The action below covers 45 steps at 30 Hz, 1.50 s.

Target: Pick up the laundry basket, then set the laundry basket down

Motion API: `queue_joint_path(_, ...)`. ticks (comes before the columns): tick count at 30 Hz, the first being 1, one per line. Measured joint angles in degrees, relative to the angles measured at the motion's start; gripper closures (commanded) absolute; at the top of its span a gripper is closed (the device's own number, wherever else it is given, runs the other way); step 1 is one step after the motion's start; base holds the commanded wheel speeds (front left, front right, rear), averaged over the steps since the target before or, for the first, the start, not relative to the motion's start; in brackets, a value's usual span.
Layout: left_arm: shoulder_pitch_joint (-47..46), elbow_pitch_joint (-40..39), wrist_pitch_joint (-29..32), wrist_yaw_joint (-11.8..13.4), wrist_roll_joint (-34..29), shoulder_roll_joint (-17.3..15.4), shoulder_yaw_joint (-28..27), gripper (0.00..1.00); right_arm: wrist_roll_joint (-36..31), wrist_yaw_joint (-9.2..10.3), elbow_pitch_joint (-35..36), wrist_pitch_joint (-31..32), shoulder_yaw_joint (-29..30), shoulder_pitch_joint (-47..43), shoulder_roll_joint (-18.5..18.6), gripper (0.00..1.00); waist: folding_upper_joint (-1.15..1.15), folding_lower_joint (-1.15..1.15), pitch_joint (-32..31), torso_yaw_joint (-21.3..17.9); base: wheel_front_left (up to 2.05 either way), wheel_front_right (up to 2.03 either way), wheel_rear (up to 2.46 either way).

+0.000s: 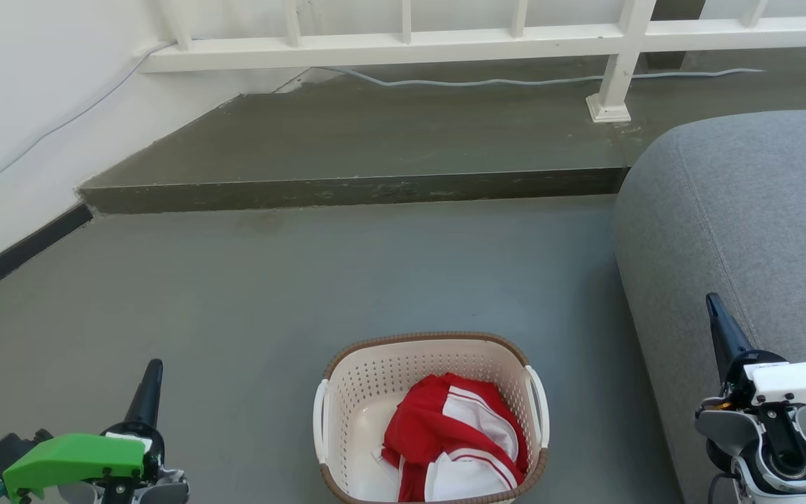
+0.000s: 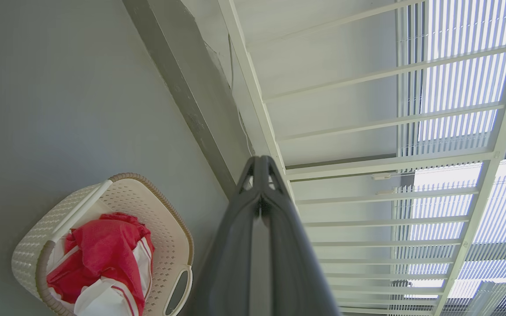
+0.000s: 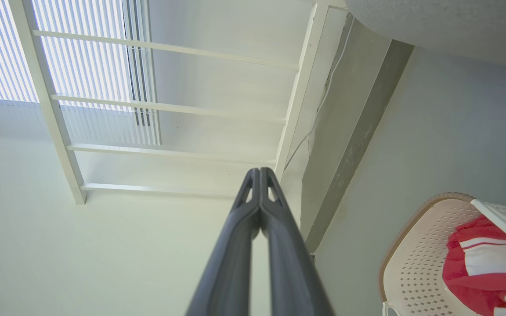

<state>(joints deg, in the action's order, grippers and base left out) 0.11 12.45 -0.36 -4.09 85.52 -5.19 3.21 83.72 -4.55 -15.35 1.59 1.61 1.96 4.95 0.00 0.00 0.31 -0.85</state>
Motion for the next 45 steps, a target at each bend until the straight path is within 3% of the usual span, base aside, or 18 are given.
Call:
queue_joint_path(14, -1.9, 1.6, 1.9, -2.0, 10.5, 0.0, -2.2, 1.0, 9.7, -1.99, 0.0, 2.4, 3.4, 1.1, -1.1, 1.0, 0.0, 0.0, -0.1, 0.8, 0.0, 0.0, 0.0)
queue_joint_path(45, -2.6, 2.3, 2.4, -2.5, 10.6, 0.0, -2.6, 1.0, 10.2, -2.0, -0.3, 2.5, 3.6, 1.1, -1.2, 1.0, 0.0, 0.0, -0.2, 0.8, 0.0, 0.0, 0.0)
